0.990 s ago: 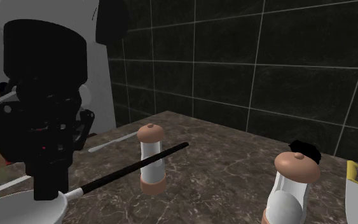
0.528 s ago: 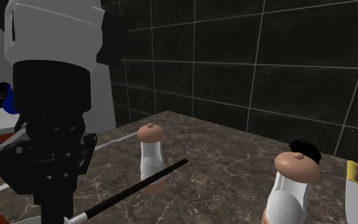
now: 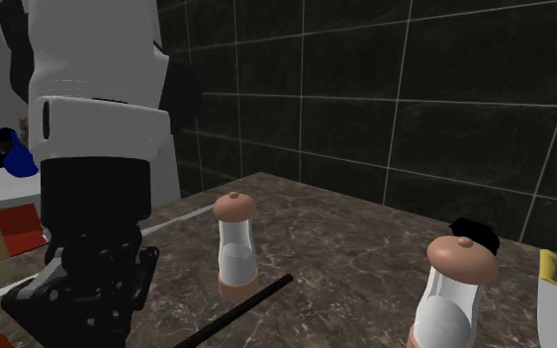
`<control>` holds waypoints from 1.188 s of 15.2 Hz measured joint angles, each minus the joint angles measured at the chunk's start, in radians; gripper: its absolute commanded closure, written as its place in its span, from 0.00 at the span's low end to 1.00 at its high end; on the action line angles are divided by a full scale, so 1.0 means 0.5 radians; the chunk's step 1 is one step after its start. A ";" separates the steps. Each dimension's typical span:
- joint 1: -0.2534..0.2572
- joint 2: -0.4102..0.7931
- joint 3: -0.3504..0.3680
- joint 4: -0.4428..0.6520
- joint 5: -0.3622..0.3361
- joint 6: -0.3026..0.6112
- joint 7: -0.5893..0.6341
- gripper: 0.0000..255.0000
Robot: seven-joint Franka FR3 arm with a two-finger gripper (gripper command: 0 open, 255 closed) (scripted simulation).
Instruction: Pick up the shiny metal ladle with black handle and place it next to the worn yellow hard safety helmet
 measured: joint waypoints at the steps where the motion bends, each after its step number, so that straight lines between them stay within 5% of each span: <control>1: -0.002 0.012 -0.001 -0.008 -0.001 0.020 0.002 1.00; 18: 0.004 0.204 -0.024 -0.207 -0.062 0.406 0.103 1.00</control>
